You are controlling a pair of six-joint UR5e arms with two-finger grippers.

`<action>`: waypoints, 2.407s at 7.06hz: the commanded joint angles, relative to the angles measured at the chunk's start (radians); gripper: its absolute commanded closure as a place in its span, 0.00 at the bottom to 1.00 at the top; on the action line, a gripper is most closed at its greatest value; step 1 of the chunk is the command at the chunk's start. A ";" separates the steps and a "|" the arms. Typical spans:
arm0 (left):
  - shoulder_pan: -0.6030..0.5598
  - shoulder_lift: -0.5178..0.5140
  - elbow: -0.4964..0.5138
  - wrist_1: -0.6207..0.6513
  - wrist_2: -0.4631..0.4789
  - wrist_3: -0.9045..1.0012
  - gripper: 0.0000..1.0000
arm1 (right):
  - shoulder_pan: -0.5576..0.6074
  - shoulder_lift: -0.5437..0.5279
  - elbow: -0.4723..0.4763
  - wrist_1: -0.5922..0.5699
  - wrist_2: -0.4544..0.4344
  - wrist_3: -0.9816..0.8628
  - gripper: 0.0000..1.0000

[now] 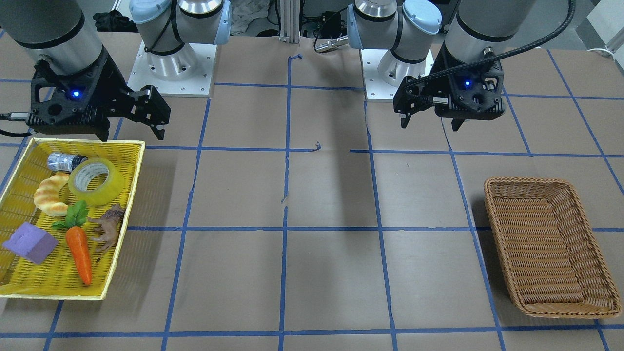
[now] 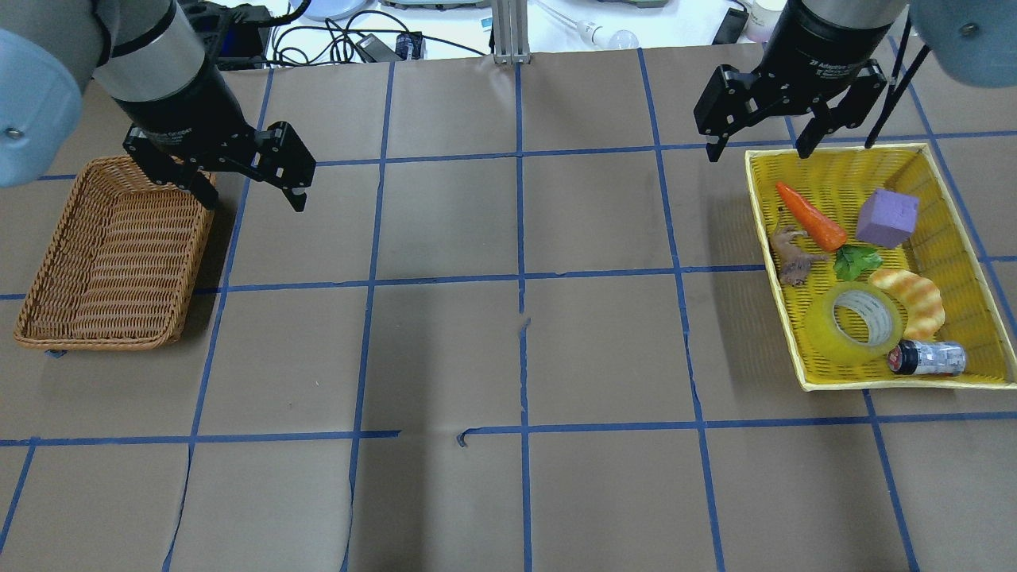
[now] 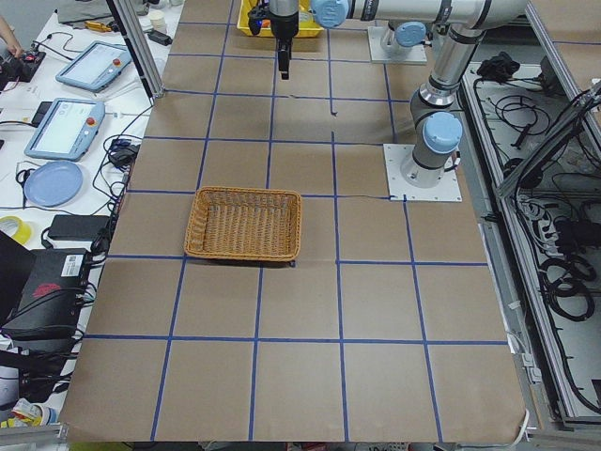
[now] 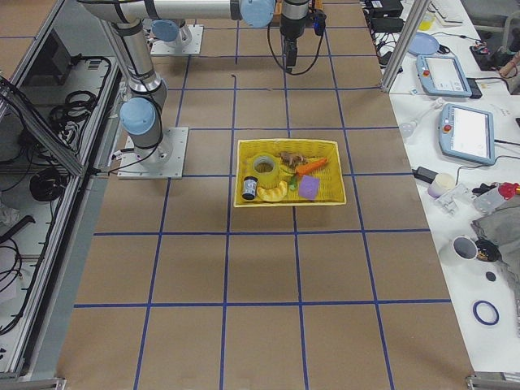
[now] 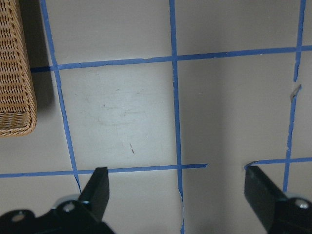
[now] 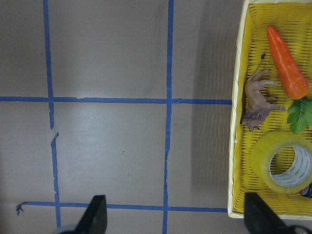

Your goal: Transfer tape with both arms

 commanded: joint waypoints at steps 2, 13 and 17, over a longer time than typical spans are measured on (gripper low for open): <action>0.000 0.000 -0.001 0.000 -0.001 0.000 0.00 | 0.000 0.000 -0.003 0.001 -0.006 0.000 0.00; 0.000 -0.008 0.001 0.002 -0.001 0.006 0.00 | -0.232 0.062 0.039 -0.018 0.005 -0.111 0.00; 0.000 -0.011 -0.004 0.002 -0.025 0.012 0.00 | -0.429 0.085 0.330 -0.370 -0.004 -0.631 0.00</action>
